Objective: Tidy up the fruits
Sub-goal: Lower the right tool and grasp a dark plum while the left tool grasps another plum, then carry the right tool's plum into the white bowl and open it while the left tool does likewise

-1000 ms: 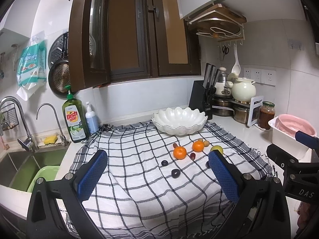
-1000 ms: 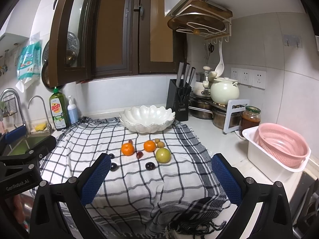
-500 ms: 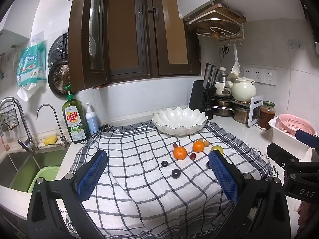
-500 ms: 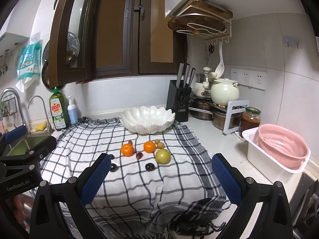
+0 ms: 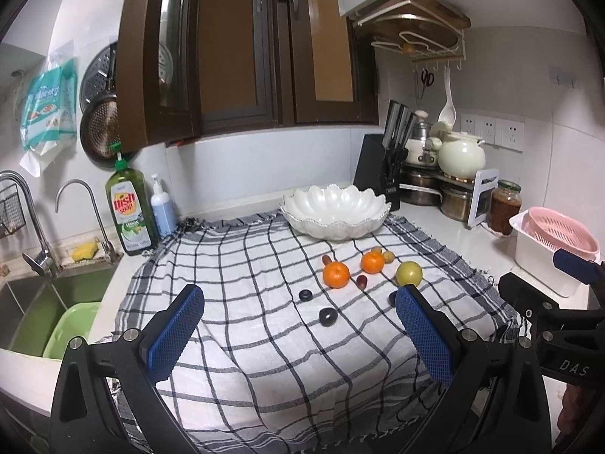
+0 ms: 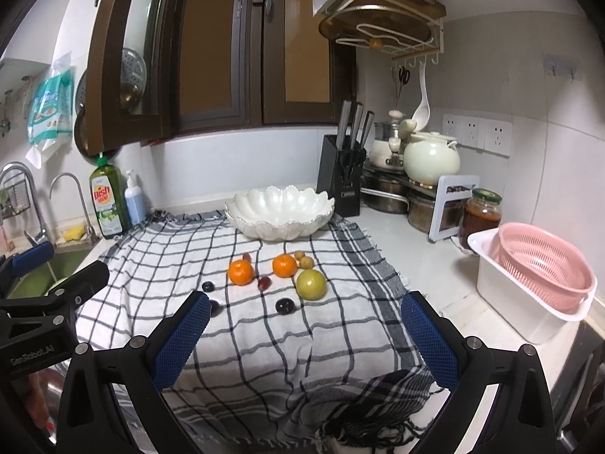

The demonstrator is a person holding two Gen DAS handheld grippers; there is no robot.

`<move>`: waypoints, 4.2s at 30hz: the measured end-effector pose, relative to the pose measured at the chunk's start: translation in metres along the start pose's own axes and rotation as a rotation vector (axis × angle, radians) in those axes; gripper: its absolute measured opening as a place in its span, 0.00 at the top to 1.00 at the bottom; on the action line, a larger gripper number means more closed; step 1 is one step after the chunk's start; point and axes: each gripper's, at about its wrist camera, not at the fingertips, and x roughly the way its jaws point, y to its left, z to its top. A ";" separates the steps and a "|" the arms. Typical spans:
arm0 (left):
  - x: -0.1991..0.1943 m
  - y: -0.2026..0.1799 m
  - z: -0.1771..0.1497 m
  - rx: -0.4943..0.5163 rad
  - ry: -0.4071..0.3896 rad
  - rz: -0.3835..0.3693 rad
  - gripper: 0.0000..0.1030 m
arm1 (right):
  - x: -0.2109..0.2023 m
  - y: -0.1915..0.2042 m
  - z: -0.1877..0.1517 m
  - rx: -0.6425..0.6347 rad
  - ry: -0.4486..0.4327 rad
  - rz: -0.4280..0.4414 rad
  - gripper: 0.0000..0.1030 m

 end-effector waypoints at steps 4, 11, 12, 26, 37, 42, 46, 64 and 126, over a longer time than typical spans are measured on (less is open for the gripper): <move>0.014 -0.002 -0.003 0.011 0.019 0.001 0.00 | 0.015 0.001 -0.004 -0.017 0.019 -0.007 0.01; 0.046 -0.007 -0.008 0.041 0.077 -0.023 0.14 | 0.047 0.006 -0.012 -0.068 0.055 -0.004 0.06; 0.051 -0.007 -0.008 0.042 0.087 -0.026 0.16 | 0.051 0.007 -0.012 -0.072 0.061 -0.001 0.07; 0.124 -0.015 -0.015 0.100 0.193 -0.074 0.35 | 0.132 0.017 -0.019 -0.090 0.181 0.056 0.30; 0.179 -0.018 -0.030 0.112 0.329 -0.133 0.47 | 0.184 0.020 -0.031 -0.072 0.291 0.072 0.42; 0.194 -0.018 -0.038 0.106 0.370 -0.156 0.52 | 0.202 0.021 -0.035 -0.066 0.322 0.074 0.47; 0.204 -0.019 -0.042 0.104 0.390 -0.170 0.55 | 0.212 0.023 -0.039 -0.070 0.343 0.072 0.50; 0.223 -0.021 -0.053 0.107 0.444 -0.241 0.74 | 0.230 0.029 -0.044 -0.075 0.384 0.054 0.71; 0.343 -0.001 0.164 0.086 0.174 -0.295 0.74 | 0.328 0.031 0.162 -0.071 0.091 0.049 0.71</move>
